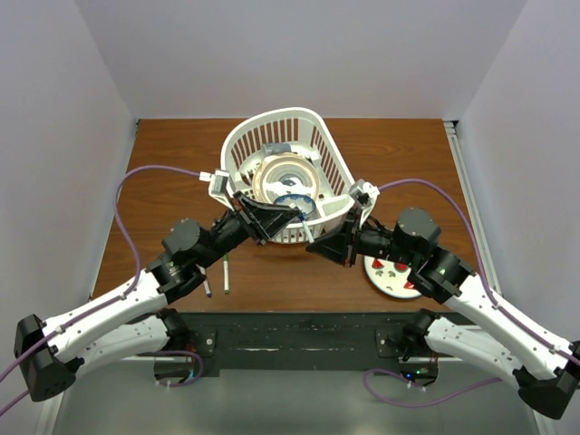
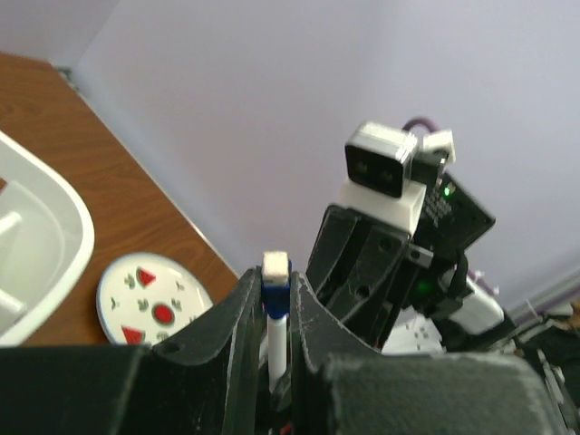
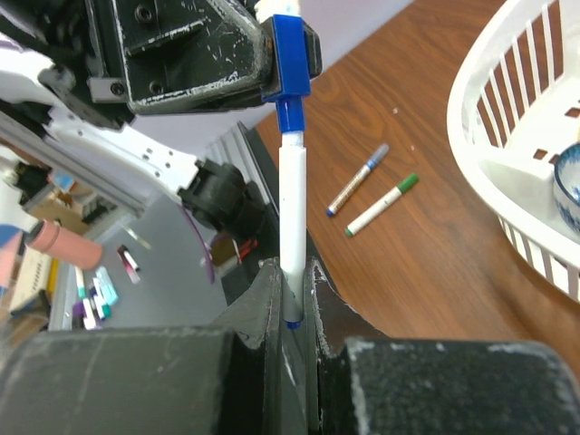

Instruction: Insert the pens into the pen caps

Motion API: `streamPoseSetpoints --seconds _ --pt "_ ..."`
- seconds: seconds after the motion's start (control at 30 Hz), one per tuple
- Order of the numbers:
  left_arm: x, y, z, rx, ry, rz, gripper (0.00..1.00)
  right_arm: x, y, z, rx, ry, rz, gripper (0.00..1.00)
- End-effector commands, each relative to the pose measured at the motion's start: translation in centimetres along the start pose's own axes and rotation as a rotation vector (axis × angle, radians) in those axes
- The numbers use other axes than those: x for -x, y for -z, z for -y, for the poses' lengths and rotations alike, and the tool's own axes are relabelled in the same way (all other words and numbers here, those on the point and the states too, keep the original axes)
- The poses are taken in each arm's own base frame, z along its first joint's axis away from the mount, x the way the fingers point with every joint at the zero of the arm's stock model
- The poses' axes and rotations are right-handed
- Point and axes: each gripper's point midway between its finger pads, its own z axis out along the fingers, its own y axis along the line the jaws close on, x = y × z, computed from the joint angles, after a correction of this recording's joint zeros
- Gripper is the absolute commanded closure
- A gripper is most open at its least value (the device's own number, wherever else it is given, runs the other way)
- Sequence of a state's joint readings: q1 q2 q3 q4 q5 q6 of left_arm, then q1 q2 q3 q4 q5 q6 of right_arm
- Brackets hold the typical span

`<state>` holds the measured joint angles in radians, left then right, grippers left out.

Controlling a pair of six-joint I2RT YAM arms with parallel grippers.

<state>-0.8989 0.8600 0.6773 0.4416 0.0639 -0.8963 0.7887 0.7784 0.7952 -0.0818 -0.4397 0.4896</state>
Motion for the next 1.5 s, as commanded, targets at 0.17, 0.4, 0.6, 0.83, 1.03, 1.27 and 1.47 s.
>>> streamPoseSetpoints --seconds 0.17,0.4,0.6,0.83,1.03,1.27,1.47 --pt "-7.5 0.8 0.0 -0.067 0.007 -0.378 1.0 4.9 0.5 -1.2 -0.021 0.129 0.109 1.0" --pt "-9.9 1.7 -0.5 -0.116 0.066 -0.422 1.0 8.2 1.4 -0.5 -0.12 0.162 0.234 1.0" --pt "-12.0 3.4 -2.5 -0.111 0.157 -0.407 1.0 11.9 2.2 -0.3 -0.193 0.19 0.356 1.0" --pt "-14.2 4.3 -2.7 -0.142 0.198 -0.432 1.0 14.2 1.2 0.0 -0.215 0.191 0.418 1.0" --pt "-16.0 4.0 -1.7 -0.164 0.179 -0.485 1.0 16.6 1.6 -0.2 -0.252 0.238 0.472 1.0" --pt "-17.8 3.9 -0.8 -0.192 0.131 -0.543 1.0 18.7 1.5 -0.5 -0.27 0.278 0.5 1.0" --pt "-18.0 3.9 -0.8 -0.164 0.084 -0.548 1.0 20.1 1.5 -1.0 -0.276 0.334 0.488 1.0"
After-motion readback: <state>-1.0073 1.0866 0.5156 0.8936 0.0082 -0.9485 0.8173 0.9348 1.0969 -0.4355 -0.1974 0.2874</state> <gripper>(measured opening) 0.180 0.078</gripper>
